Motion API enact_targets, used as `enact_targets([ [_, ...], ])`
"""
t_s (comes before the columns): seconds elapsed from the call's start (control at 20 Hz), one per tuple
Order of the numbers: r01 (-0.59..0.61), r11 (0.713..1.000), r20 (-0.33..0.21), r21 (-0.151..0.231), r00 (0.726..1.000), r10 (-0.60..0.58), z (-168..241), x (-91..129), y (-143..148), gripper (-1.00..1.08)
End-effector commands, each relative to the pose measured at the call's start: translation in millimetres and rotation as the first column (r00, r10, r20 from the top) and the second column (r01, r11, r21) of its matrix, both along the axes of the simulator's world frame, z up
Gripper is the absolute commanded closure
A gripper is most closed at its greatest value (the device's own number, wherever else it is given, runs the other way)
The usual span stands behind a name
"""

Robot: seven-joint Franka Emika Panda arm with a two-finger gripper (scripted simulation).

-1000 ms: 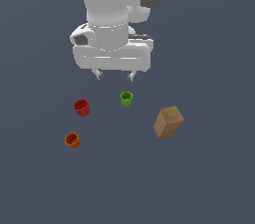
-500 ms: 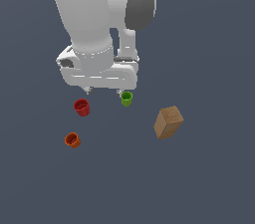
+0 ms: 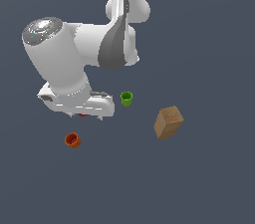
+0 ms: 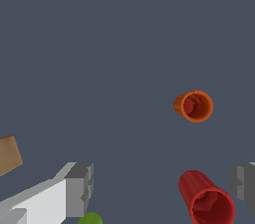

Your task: Pick up a designated object from a clutter of objects.

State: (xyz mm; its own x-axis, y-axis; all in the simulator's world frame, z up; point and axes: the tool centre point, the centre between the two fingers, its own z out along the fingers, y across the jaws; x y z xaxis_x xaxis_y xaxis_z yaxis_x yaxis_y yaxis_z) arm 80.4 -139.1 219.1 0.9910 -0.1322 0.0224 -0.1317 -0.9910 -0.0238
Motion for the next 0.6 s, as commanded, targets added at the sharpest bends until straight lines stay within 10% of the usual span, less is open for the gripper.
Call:
enact_targets([
  [0.0, 0.003, 1.0, -0.004, -0.003, 1.0, -0.003, -22, 7, -19, -0.92],
  [0.55, 0.011, 1.0, -0.02, -0.016, 1.0, -0.011, -105, 20, -83, -0.92],
])
